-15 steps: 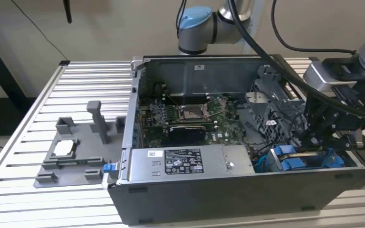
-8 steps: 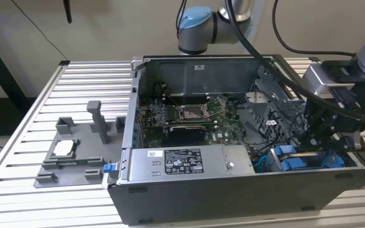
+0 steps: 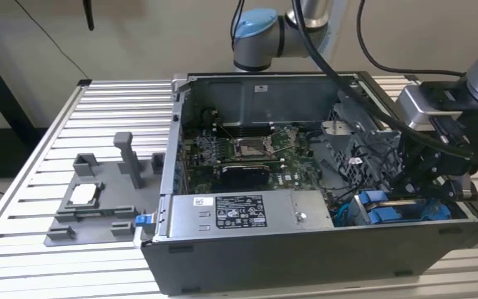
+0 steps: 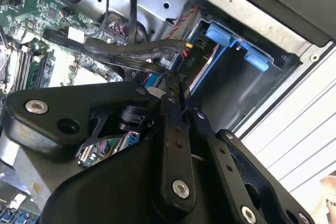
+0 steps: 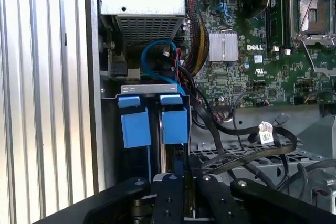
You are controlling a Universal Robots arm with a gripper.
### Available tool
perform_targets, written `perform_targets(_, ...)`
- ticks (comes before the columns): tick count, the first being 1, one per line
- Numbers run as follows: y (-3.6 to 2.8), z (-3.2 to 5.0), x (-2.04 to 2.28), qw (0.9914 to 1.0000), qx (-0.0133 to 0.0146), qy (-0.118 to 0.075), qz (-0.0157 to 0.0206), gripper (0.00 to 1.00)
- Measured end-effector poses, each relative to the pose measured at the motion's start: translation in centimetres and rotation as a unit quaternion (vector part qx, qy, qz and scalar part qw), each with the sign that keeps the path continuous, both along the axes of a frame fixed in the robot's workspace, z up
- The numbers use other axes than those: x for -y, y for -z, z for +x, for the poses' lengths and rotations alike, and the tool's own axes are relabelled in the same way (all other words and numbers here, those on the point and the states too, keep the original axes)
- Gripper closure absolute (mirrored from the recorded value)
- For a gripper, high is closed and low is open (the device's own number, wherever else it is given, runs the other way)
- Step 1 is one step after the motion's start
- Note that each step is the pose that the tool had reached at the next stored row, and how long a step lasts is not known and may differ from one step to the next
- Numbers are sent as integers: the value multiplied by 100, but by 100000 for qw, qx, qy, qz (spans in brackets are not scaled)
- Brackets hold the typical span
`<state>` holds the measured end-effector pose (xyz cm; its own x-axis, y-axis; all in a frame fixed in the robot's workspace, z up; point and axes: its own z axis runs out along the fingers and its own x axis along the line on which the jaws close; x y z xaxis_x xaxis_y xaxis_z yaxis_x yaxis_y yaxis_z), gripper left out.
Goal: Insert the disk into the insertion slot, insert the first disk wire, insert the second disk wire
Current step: 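Insert the second disk wire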
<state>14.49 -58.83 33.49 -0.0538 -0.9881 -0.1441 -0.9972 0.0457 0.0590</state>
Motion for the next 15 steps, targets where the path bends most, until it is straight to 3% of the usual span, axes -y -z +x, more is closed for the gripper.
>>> perform_targets(2,-21,-1,4,100000,-280,93,-24,76)
perform_targets(4,-58,-2,6,99999,-454,226,-43,76)
perform_targets(15,-265,-2,6,99997,-510,550,-51,76)
